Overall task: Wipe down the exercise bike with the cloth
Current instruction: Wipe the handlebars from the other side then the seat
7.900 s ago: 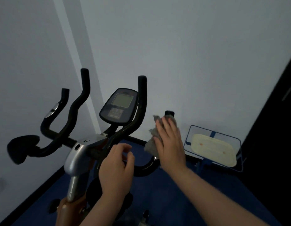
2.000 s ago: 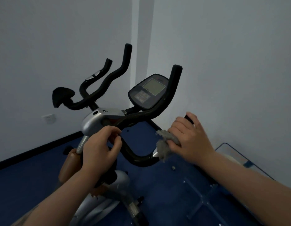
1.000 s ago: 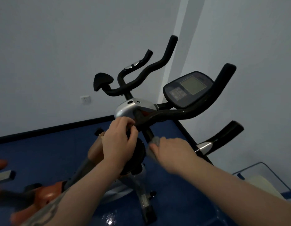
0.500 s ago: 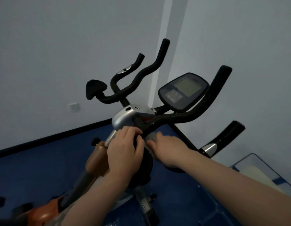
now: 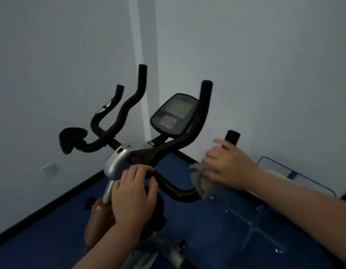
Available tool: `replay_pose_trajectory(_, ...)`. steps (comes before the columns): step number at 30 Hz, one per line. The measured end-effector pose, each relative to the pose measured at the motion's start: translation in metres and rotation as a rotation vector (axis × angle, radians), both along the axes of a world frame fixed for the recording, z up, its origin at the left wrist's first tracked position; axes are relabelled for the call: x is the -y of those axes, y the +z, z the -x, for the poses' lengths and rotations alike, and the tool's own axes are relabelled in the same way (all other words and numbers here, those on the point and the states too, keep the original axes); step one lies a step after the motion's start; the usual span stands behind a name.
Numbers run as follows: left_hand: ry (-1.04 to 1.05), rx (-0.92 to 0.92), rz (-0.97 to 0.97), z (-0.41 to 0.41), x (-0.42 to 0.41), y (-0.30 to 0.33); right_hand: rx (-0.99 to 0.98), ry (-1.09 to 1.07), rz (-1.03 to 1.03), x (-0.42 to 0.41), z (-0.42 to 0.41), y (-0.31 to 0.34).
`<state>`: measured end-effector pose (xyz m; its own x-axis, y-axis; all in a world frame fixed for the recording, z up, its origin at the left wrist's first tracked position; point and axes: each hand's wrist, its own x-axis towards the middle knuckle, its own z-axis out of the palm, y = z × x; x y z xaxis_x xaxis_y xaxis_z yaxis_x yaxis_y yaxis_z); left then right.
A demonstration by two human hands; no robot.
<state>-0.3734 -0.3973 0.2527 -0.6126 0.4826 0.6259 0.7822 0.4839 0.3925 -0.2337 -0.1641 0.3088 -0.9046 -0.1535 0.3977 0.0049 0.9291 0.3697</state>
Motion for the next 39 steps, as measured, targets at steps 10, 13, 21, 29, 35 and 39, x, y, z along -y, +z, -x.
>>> replay_pose_trajectory(10, -0.235, 0.380, -0.168, -0.019, -0.044, 0.024, -0.229, 0.017, 0.212, 0.037, 0.002, -0.052)
replay_pose_trajectory(13, -0.189, 0.430, -0.061, -0.014, -0.047, 0.020, -0.161, 0.031, 0.029, -0.009, 0.000, -0.012)
replay_pose_trajectory(21, -0.160, 0.396, 0.034, -0.015, -0.046, 0.021, -0.356, -0.118, 0.333, 0.028, 0.002, -0.054)
replay_pose_trajectory(29, -0.124, 0.427, 0.019, -0.020, -0.041, 0.024, -0.236, 0.003, -0.163, -0.062, -0.001, 0.032)
replay_pose_trajectory(35, -0.087, 0.425, 0.012, -0.020, -0.043, 0.026, -0.693, -0.306, 1.223, 0.002, 0.008, -0.024)
replay_pose_trajectory(39, -0.055, 0.408, 0.020, -0.020, -0.045, 0.024, -0.897, -0.320, 1.516, 0.035, 0.023, -0.032)
